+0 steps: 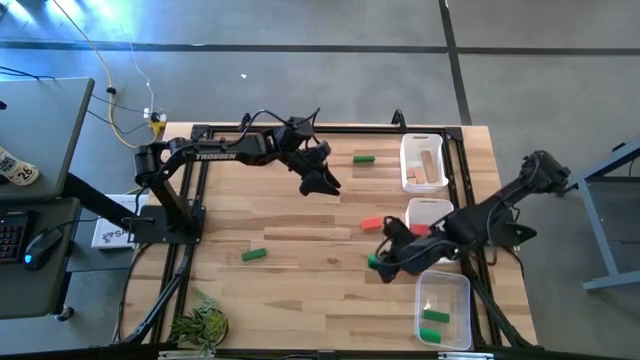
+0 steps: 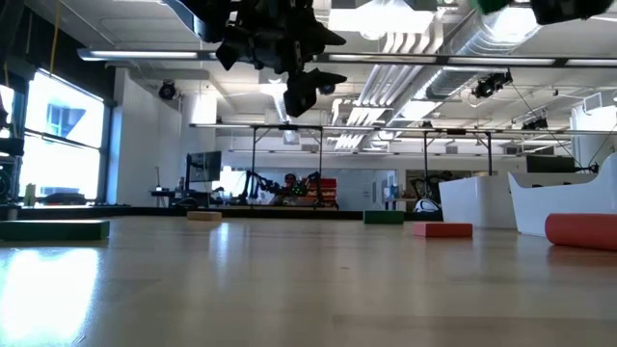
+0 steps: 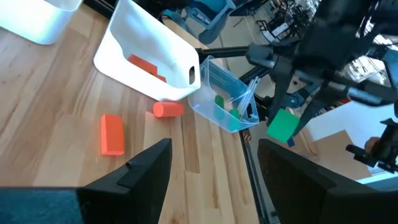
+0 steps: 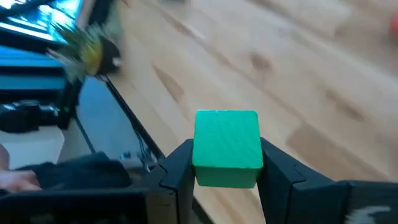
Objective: Sort & place blocks by color
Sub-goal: Put the green block into the transparent bin
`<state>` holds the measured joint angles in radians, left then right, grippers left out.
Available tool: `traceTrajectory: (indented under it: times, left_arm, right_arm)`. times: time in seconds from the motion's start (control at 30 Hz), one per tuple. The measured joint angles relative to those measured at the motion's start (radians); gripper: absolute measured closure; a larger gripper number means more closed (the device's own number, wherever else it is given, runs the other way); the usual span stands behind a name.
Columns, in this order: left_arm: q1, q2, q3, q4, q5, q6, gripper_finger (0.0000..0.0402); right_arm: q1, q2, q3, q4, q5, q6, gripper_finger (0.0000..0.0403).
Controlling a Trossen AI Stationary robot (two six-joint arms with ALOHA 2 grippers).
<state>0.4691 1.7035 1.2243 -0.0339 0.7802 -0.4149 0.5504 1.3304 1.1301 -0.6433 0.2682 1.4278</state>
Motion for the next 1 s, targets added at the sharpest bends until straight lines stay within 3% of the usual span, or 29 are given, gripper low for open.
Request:
traceTrajectory:
  times: [0.43, 1.0]
  left_arm:
    - [0.014, 0.0, 0.0, -0.001, -0.004, -0.001, 0.0176]
    - [0.014, 0.0, 0.0, -0.004, -0.003, -0.001, 0.0176]
  right_arm:
    - [0.117, 0.122, 0.0, 0.024, -0.215, 0.279, 0.0292]
    - [0.309, 0.122, 0.0, 0.033, -0.259, 0.665, 0.0292]
